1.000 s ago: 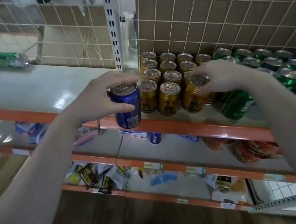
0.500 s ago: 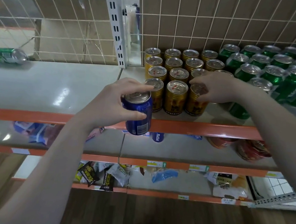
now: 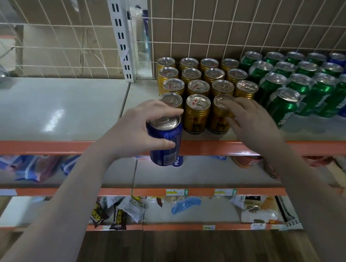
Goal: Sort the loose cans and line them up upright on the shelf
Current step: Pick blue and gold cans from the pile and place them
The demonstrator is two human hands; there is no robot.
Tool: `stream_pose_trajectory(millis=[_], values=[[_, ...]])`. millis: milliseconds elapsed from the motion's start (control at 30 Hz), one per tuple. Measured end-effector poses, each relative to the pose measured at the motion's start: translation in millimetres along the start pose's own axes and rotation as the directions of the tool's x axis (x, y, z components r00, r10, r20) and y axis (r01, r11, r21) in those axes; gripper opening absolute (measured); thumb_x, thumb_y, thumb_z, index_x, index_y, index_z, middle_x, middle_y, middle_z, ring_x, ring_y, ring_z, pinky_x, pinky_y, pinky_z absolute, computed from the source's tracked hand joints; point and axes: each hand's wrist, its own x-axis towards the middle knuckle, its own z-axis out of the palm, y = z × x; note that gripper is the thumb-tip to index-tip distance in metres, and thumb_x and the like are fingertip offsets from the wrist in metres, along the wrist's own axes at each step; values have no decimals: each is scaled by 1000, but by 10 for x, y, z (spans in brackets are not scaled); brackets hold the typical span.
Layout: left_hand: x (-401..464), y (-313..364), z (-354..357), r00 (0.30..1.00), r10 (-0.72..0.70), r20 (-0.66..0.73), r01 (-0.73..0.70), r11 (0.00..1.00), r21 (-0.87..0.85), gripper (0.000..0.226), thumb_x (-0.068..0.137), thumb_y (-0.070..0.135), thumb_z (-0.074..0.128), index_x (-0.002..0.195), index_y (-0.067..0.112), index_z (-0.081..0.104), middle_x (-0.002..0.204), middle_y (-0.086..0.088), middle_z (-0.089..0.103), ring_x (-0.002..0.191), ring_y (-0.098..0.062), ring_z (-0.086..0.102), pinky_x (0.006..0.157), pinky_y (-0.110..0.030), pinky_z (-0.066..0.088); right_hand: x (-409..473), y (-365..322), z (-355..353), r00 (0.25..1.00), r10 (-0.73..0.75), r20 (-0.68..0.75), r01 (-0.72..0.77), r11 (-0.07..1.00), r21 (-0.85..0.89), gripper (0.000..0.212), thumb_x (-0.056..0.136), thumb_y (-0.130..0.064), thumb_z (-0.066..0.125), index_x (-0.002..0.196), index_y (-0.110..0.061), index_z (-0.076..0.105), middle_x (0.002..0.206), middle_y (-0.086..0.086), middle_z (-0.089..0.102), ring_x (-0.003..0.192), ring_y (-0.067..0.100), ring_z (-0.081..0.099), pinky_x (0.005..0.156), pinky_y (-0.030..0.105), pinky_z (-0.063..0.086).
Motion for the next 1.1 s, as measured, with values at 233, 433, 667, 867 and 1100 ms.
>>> stream_pose_trajectory(millis=[233, 433, 667, 867, 1100], values=[[88, 264, 217, 999, 43, -11, -43, 999, 12, 66, 70, 14, 80, 124, 38, 53, 115, 20, 47, 106, 3, 46, 80, -10, 42, -923, 35, 170, 938, 292, -187, -297, 955, -1, 31, 83, -16, 57, 110, -2, 62, 104, 21, 61, 93, 40, 58, 76, 45, 48], [299, 717, 641, 998, 70, 10, -70, 997, 33, 64, 69, 20, 80, 120, 45, 51, 111, 30, 43, 104, 5, 45, 88, -15, 42, -1333, 543, 148, 875, 463, -140, -464, 885, 31, 40, 77, -12, 72, 115, -4, 61, 113, 22, 61, 103, 43, 57, 83, 52, 47], [628, 1452, 1617, 996, 60, -71, -55, 997, 62, 66, 70, 19, 78, 120, 49, 46, 109, 38, 36, 101, 15, 44, 75, -6, 44, -1761, 1639, -155, 844, 534, -39, -532, 845, 56, 43, 91, -30, 55, 129, -12, 52, 133, 16, 50, 122, 37, 44, 100, 49, 34], [1067, 2126, 2457, 996, 20, -85, -28, 996, -86, 64, 66, 17, 79, 108, 55, 51, 117, 22, 48, 110, -1, 51, 88, -33, 53, -2069, 2654, -345, 868, 495, -44, -492, 869, 52, 41, 90, -25, 57, 127, -10, 54, 130, 18, 51, 119, 38, 46, 97, 49, 37], [1661, 2497, 2994, 996, 18, -88, -21, 999, -39, 64, 67, 17, 80, 118, 47, 56, 118, 22, 49, 108, 1, 51, 89, -27, 51, -2195, 3344, -426, 860, 490, -141, -482, 872, 87, 41, 83, -16, 67, 120, -4, 58, 115, 24, 58, 105, 44, 54, 86, 54, 46]])
